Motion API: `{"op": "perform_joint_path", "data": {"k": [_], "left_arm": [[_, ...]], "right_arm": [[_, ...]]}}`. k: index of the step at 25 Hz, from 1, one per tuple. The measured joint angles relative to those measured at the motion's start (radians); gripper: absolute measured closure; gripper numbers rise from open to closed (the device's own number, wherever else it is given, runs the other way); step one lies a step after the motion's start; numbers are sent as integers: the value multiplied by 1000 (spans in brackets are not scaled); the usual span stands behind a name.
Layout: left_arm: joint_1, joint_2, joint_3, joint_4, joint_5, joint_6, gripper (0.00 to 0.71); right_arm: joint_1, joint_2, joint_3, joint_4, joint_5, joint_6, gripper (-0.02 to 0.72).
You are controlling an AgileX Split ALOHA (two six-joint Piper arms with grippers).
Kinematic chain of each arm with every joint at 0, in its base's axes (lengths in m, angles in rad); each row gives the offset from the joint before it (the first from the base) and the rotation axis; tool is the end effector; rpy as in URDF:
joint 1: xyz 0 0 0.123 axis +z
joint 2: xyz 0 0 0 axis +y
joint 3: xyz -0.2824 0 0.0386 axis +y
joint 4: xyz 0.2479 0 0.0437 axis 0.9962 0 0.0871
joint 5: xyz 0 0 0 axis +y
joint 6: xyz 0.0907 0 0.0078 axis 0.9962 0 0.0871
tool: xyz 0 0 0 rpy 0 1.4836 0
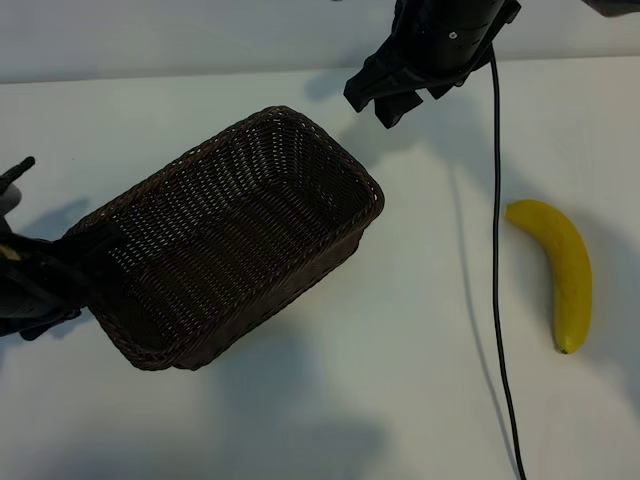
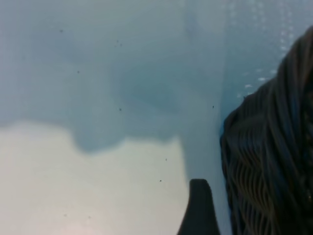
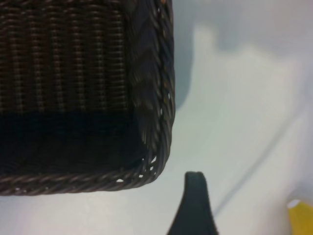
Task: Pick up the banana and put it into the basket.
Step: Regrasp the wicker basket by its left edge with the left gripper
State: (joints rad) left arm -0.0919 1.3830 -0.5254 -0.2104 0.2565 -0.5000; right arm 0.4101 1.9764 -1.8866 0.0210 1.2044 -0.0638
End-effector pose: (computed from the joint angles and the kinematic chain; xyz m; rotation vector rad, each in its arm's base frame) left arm 0.2264 -0.0257 0.1712 -0.7743 2.5169 -0.3518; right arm 0.3936 0.1731 0.3034 -0.6483 2.7079 0.1170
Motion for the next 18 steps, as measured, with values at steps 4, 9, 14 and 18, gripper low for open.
{"op": "perform_joint_path", "data": {"k": [4, 9, 14, 18], "left_arm": [[0, 33, 0, -7, -17, 9, 123], [0, 71, 0, -11, -39, 12, 123], [0, 115, 0, -13, -53, 15, 167], [0, 124, 0, -15, -67, 15, 336]], "right_arm": [[0, 0, 0, 0, 1, 0, 155], [0, 0, 0, 0, 11, 0, 155], [0, 0, 0, 0, 12, 0, 155], [0, 0, 0, 0, 12, 0, 155]]}}
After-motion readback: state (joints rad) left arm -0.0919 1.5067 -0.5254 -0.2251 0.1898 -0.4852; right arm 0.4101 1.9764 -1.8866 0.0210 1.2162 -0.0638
